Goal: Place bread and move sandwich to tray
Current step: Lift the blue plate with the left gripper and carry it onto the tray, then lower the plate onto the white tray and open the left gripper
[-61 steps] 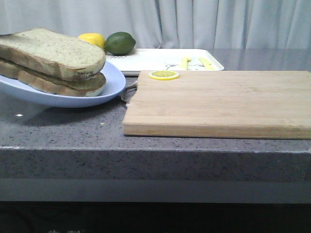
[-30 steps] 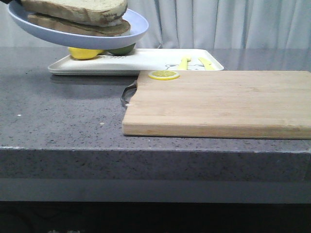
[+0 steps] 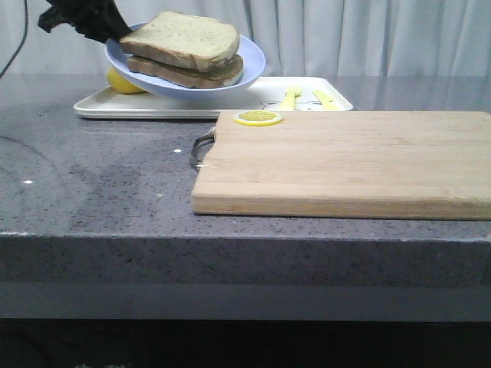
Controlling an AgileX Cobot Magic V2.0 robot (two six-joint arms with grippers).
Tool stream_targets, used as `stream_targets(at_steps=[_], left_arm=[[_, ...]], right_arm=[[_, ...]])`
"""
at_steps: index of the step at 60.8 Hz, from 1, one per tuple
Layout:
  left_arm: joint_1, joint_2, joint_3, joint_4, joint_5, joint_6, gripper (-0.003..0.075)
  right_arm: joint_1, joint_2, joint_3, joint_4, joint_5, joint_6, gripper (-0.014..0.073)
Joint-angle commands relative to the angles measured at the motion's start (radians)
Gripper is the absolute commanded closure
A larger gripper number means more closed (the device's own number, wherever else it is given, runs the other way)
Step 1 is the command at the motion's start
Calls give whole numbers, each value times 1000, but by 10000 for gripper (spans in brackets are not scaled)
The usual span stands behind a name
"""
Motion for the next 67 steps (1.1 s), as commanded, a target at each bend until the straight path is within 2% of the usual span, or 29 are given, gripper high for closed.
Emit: stream_targets(at_steps=[1,19,44,48,62,67], left_arm=[[-20,-23,-113,-104,-43,-35,738],[-48,44,-135,-109,-78,-35,738],[-46,67,-130,-37,-93,-35,727],[-46,67,-130,-34,-93,-35,696],[-34,67,-130,-10,-58,-35,472],[-22,67,-130,-10,-47,-35,437]], right_arm=[[0,9,-28,11,-64,-8,671],[0,9,-28,11,-75,-8,671],[0,9,-28,10,-78,-8,671],[0,9,-28,10,-80,-8,671],[0,9,-28,10,-81,-8,671],[0,9,-28,10,-81,-8,671]])
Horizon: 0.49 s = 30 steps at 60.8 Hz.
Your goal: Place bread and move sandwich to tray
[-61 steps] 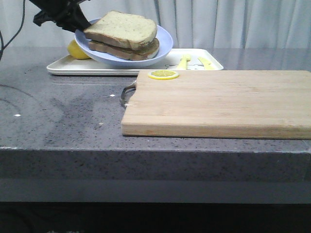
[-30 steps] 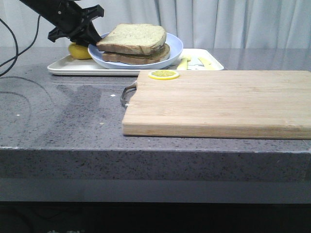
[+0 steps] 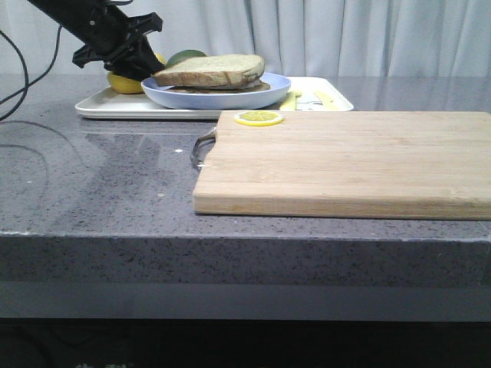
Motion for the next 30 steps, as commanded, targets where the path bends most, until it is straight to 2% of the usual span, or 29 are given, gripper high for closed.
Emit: stream_targets(at_steps=[1,13,18,28,30], left_arm=[[18,-70,-37,-30,-30,-3,433],[36,-72,-117,-53,43,-3,447],[39,-72,-189,-53,84,-3,516],[39,-72,-301,-53,110,-3,738],[39,-72,-318,-53,120,-3,739]], right_arm=[[0,9,-28,10,-83,-8,671],[0,9,-28,10,-83,-8,671],[0,9,-28,10,-83,-8,671],[0,9,-28,10,-84,-8,671],[0,9,-28,10,-84,-8,671]])
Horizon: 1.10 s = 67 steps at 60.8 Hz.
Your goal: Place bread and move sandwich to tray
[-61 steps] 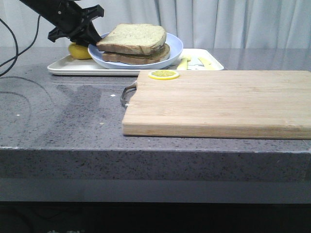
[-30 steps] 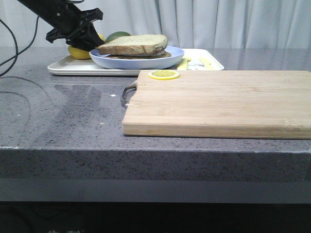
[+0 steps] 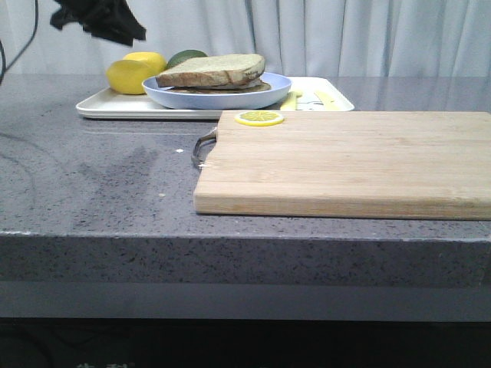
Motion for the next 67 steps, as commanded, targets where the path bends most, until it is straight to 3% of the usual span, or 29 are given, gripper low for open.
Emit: stream_targets(at_steps=[1,10,22,39,47,58,67], left_arm=[[-1,-78,-77,-43,-11,-3,739],[-1,-78,-139,-2,70,-3,739],[7,-134,-137,219,91,-107,739],[3,-238,-82,243,91,-155,739],[3,-333,87,349,91,-155,739],[11,-553,552,592,91,-152,739],[57,-684,848,598,32,-152,739]], right_arm=[[0,9,-28,10,-80,-8,671],[0,9,-28,10,-80,-8,671],[0,9,-28,10,-83,-8,671],[0,9,-28,10,-66,-8,671],[0,9,-28,11,-71,-8,671],[0,9,-28,11,-71,-8,671],[0,9,-28,11,-51,-8,671]])
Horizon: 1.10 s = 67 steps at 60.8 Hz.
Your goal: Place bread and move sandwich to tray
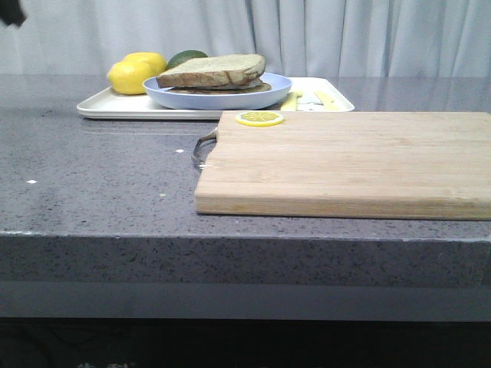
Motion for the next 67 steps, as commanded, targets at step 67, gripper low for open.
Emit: stream_targets(at_steps=[67], left_arm=[[63,-1070,1127,-81,-734,-8,739]], right_arm=[[0,9,-28,11,-55,-8,671]])
